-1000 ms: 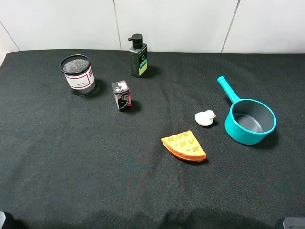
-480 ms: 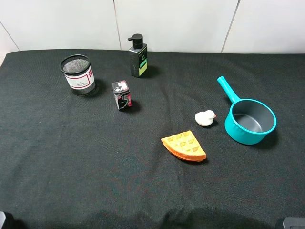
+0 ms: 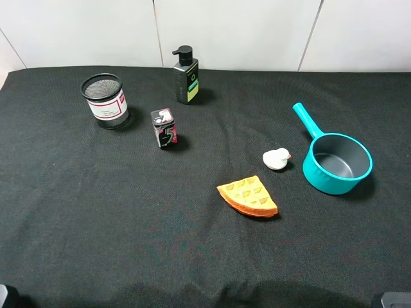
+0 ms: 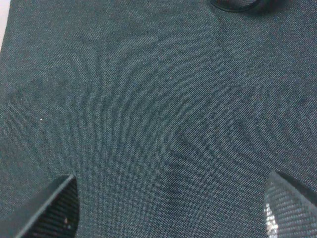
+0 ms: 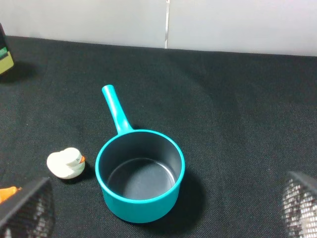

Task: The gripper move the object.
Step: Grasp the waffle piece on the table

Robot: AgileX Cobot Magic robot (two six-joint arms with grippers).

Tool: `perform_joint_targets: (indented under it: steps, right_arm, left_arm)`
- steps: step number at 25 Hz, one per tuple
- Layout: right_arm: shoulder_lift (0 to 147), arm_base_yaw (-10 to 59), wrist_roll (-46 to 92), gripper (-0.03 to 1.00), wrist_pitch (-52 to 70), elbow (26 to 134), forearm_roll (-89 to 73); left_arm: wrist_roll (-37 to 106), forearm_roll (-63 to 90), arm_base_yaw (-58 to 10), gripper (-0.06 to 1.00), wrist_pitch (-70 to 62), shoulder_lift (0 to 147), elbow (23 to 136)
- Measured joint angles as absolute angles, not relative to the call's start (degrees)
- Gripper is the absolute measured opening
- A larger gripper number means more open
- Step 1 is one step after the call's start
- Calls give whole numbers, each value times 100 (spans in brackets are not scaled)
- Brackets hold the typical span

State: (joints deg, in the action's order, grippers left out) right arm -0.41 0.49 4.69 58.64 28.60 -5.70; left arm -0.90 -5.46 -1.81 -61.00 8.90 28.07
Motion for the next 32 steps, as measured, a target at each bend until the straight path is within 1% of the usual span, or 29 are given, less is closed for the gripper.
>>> perform_joint_targets:
  steps: [8, 13, 24, 30, 32]
  right_arm:
    - [167, 49, 469, 69, 5864, 2860, -602]
    - [1148, 49, 556, 69, 5875, 3066, -794]
    - [3432, 49, 826, 69, 5896, 3936, -1070]
    - [4346, 55, 899, 69, 6142, 4151, -1154]
    - [4529, 154, 938, 69, 6165, 4151, -1193]
  left_arm:
    - [-90, -546, -181, 79, -6100, 890, 2807]
    - [-90, -546, -181, 79, -6100, 890, 2807]
    - [-90, -546, -181, 79, -6100, 890, 2807]
    - [-90, -546, -181, 79, -6100, 890, 2807]
    - [-90, -546, -181, 79, -6100, 890, 2807]
